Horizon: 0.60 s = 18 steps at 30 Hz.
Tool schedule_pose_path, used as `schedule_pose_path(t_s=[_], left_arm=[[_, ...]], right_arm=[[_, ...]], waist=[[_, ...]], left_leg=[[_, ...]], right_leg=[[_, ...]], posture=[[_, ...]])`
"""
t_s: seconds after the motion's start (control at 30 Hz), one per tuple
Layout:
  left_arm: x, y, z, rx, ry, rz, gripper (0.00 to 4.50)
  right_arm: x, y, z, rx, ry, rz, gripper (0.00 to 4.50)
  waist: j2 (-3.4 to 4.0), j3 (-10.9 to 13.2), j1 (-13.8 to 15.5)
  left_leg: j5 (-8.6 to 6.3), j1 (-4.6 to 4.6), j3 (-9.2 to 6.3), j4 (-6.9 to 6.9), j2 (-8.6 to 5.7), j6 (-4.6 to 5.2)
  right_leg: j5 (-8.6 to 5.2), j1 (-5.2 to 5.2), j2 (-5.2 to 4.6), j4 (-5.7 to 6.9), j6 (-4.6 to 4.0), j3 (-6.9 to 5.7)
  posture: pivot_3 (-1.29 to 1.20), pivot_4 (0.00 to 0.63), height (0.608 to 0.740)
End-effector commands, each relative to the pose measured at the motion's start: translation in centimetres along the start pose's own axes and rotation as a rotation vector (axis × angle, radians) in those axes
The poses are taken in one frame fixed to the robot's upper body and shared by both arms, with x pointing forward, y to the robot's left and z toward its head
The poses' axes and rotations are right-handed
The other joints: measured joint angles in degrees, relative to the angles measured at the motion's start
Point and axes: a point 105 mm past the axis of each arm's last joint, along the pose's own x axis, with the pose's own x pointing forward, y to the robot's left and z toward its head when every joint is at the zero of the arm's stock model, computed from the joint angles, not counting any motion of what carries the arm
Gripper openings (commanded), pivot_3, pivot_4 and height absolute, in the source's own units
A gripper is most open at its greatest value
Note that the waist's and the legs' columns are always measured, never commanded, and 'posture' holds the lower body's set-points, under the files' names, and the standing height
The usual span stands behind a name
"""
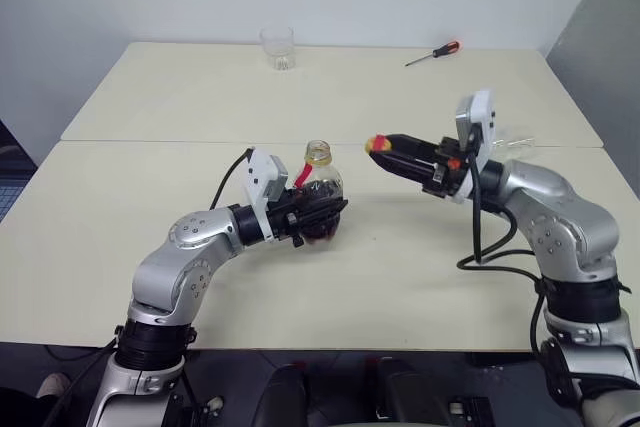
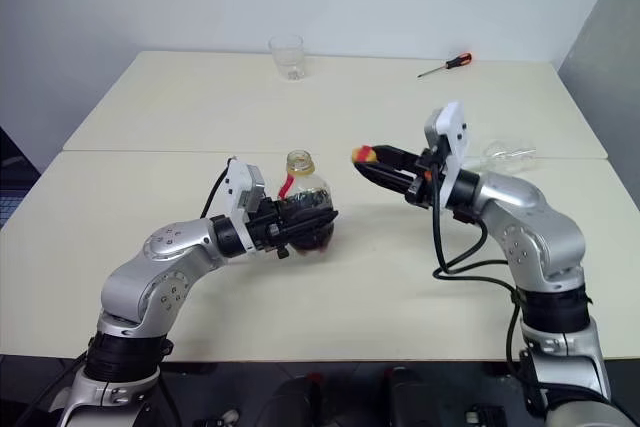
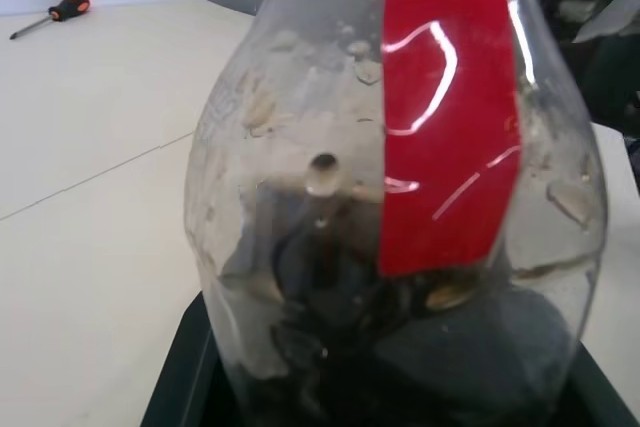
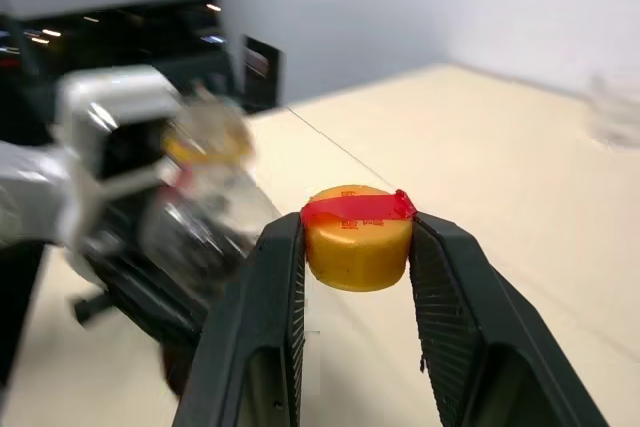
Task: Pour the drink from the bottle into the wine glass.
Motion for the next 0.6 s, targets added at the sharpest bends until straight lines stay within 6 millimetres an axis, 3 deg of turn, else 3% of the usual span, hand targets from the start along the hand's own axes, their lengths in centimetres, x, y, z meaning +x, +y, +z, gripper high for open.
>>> schedule_pose_path(t_s=[0.03, 0.17, 0.37, 0.6], left_arm=[[0.1, -0.3, 2.1, 0.059, -0.060, -0.020, 1.97], [0.2, -0.4, 2.1, 0.053, -0.063, -0.023, 1.97], [0.7, -0.2, 2.5, 0.041, -0.089, 0.005, 1.97], [0.5, -0.4, 2.6, 0.046, -0.089, 0.011, 1.97]], right_arm=[[-1.7, -1.5, -0.1, -0.082, 0.002, -0.197, 1.23], [-2.3, -1.2, -1.9, -0.091, 0.047, -0.280, 1.23], [-0.7, 0.4, -4.5, -0.111, 0.089, -0.280, 1.23], [-2.6, -2.1, -7.1, -0.117, 0.154, -0.455, 1.23]], waist=[[0.00, 0.0, 0.0], [0.00, 0.0, -0.1], [0.00, 0.0, -0.1], [0.00, 0.0, 0.0]], left_leg=[[0.00, 0.01, -0.01, 0.00, -0.01, 0.00], [0.00, 0.02, 0.05, 0.00, -0.04, -0.01], [0.01, 0.04, 0.07, -0.01, -0.04, -0.01], [0.01, 0.00, 0.10, 0.00, -0.04, -0.02]], right_leg=[[0.00, 0.01, 0.02, 0.00, 0.00, -0.01], [0.00, 0.00, 0.10, 0.00, 0.01, 0.04], [0.00, -0.01, 0.12, 0.00, 0.01, 0.05], [0.01, 0.01, 0.11, -0.03, 0.04, 0.08]], posture=[[0.00, 0.150, 0.740], [0.00, 0.150, 0.740], [0.00, 0.150, 0.740], [0.00, 0.150, 0.740]])
